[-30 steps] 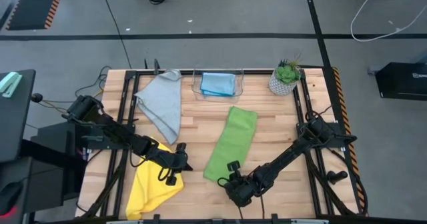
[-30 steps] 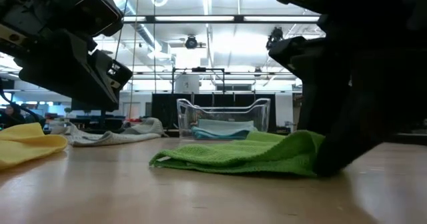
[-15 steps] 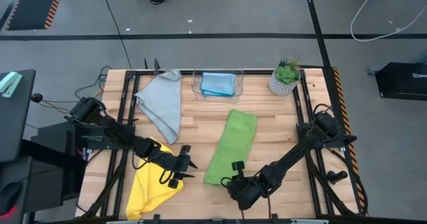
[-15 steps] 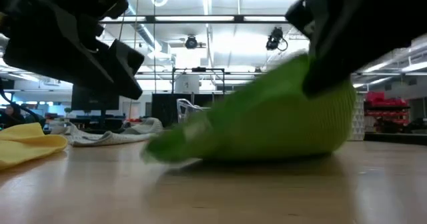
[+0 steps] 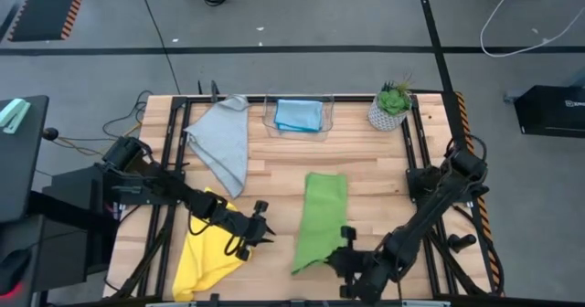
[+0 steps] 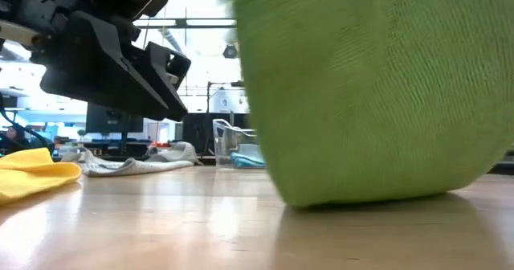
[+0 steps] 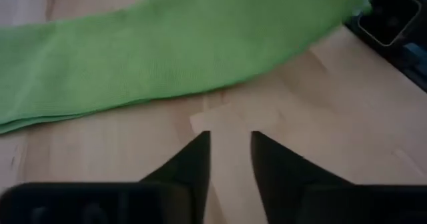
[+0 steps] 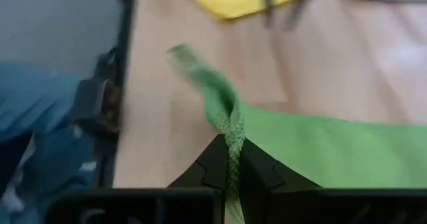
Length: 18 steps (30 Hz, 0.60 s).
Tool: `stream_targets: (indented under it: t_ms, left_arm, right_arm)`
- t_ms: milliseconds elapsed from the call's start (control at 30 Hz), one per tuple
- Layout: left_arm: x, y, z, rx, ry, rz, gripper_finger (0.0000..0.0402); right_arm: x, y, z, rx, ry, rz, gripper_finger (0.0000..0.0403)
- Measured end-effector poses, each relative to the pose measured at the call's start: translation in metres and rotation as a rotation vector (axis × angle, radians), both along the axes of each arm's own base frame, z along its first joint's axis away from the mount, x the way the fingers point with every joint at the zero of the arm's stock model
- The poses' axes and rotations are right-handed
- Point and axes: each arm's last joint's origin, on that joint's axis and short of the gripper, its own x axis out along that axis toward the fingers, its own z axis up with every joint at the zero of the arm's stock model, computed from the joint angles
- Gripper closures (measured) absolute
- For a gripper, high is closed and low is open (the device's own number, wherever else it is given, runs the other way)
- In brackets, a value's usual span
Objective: Fold microfiber towels
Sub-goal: Fold the green microfiber towel
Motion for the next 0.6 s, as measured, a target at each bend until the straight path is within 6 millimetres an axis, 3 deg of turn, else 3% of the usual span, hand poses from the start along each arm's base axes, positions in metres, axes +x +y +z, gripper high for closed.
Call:
stream_targets:
  t_ms: [233, 400, 600]
  left_arm:
    - [0.001, 0.000, 0.003, -0.035, -0.011, 0.027, 0.0391]
    - [0.000, -0.001, 0.003, -0.071, -0.012, 0.100, 0.0381]
    - [-0.006, -0.009, 0.004, -0.068, -0.033, 0.172, 0.0393]
  right_arm:
    - [-0.005, -0.046, 0.015, -0.027, 0.068, -0.293, 0.0373]
    - [0.002, -0.079, 0.019, -0.069, 0.127, -0.407, 0.0373]
    - [0.002, -0.110, 0.007, -0.094, 0.183, -0.470, 0.0379]
